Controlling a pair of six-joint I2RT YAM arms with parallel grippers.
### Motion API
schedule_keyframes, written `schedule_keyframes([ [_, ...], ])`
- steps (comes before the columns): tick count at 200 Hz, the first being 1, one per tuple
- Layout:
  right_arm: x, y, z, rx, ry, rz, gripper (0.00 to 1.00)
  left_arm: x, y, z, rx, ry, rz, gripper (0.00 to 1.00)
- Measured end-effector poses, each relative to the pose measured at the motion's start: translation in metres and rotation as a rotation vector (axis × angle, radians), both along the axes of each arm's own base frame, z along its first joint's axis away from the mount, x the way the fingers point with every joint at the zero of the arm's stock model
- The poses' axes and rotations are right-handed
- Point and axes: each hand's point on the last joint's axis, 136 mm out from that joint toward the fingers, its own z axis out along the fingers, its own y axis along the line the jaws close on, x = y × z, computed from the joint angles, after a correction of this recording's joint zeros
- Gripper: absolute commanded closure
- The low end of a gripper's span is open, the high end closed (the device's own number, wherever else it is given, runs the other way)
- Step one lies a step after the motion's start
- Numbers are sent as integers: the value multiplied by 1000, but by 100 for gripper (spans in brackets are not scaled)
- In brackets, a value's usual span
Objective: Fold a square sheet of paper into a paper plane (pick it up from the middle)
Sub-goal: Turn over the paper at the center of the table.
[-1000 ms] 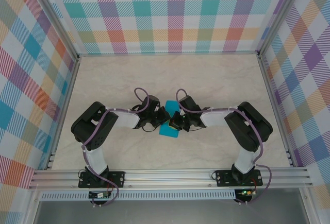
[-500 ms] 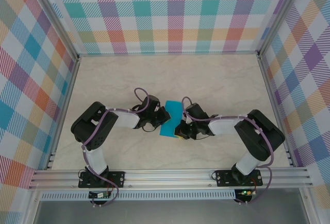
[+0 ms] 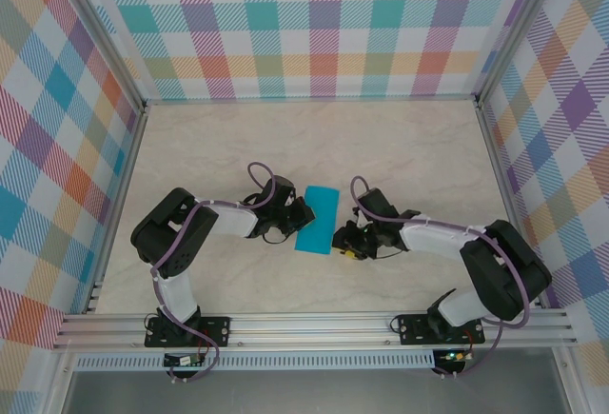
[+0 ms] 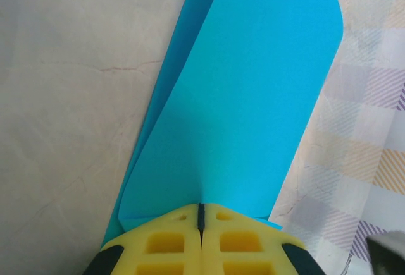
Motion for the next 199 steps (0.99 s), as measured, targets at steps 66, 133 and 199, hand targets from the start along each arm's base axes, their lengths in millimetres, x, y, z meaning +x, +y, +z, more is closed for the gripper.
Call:
schedule_keyframes([
  [66, 39, 11, -7, 7, 9, -59, 64, 0, 0, 0, 9, 12, -2, 94],
  [133, 44, 18, -13, 24, 27, -54, 68, 0, 0, 0, 11, 13, -1, 94],
  [199, 45, 19, -13, 51, 59, -67, 70, 0, 1, 0, 13, 14, 0, 94],
])
